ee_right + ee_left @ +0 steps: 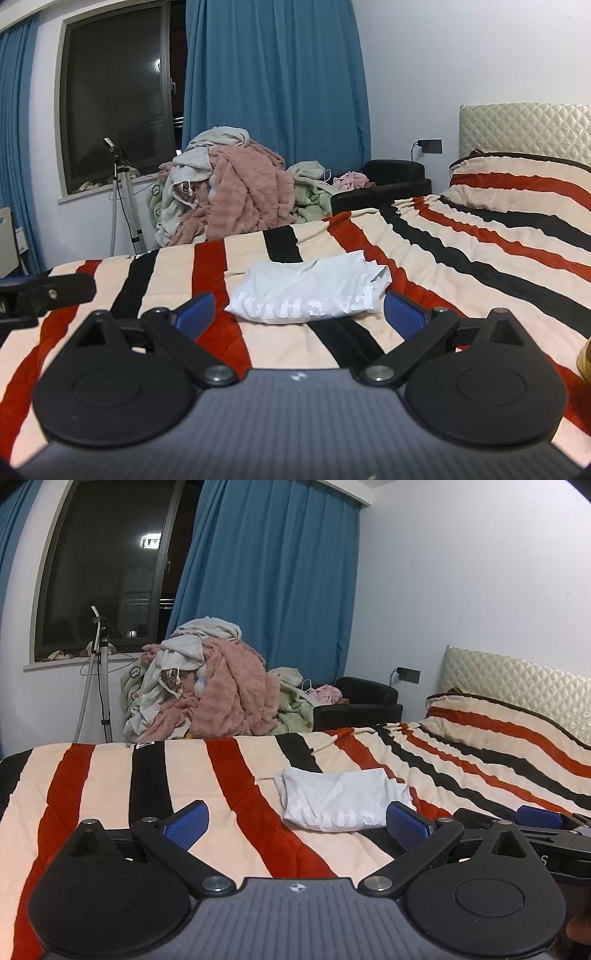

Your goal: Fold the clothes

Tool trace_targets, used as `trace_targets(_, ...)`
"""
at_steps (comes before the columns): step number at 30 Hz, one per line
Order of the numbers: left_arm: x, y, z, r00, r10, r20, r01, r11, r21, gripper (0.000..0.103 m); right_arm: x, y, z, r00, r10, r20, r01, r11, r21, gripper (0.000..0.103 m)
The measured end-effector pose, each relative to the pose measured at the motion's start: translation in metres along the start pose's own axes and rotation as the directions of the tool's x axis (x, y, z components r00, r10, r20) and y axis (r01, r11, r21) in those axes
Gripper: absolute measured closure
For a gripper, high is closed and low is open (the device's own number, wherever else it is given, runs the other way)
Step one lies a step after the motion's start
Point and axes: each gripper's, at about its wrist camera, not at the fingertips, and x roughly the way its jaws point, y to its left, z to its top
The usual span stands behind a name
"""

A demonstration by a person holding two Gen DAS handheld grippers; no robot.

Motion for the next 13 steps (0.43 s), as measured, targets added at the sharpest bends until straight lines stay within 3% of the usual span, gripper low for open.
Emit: trace_targets(13,0.0005,0.0005,-0.003,1.0,0.017,-0.008,-0.017,1.0,0.001,0.0,0.002,0.0005,-0.002,1.0,-0.006,-0.016,0.006,1.0,-0.002,0.003)
